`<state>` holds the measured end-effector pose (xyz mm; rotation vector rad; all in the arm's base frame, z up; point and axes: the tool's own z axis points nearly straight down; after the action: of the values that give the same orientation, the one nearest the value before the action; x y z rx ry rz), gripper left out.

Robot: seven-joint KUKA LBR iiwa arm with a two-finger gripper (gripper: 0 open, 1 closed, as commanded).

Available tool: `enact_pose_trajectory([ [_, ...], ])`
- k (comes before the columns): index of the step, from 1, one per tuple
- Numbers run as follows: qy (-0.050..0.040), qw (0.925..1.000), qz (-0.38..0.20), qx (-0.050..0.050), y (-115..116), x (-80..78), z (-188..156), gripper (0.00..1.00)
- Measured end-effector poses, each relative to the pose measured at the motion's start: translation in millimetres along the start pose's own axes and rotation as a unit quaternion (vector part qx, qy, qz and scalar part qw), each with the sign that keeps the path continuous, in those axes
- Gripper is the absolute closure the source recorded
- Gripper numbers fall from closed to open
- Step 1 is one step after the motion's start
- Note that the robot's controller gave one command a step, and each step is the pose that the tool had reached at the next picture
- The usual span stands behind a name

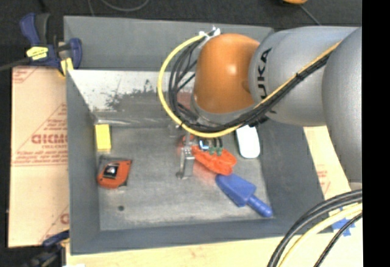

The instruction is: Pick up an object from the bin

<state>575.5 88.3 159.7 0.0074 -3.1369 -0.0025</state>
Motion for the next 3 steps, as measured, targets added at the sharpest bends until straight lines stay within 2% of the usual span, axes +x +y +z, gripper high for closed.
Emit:
enact_pose_trajectory([
  [1, -0.0038, 1.0000, 0.001, 0.000, -0.3, -1.7, -4.8, 0.00],
  [2, -0.0046, 0.9999, 0.014, 0.000, -55.8, 19.8, 18.9, 0.00],
  [3, -0.0025, 0.9998, 0.018, 0.002, -109.8, 29.1, 31.2, 0.00],
])
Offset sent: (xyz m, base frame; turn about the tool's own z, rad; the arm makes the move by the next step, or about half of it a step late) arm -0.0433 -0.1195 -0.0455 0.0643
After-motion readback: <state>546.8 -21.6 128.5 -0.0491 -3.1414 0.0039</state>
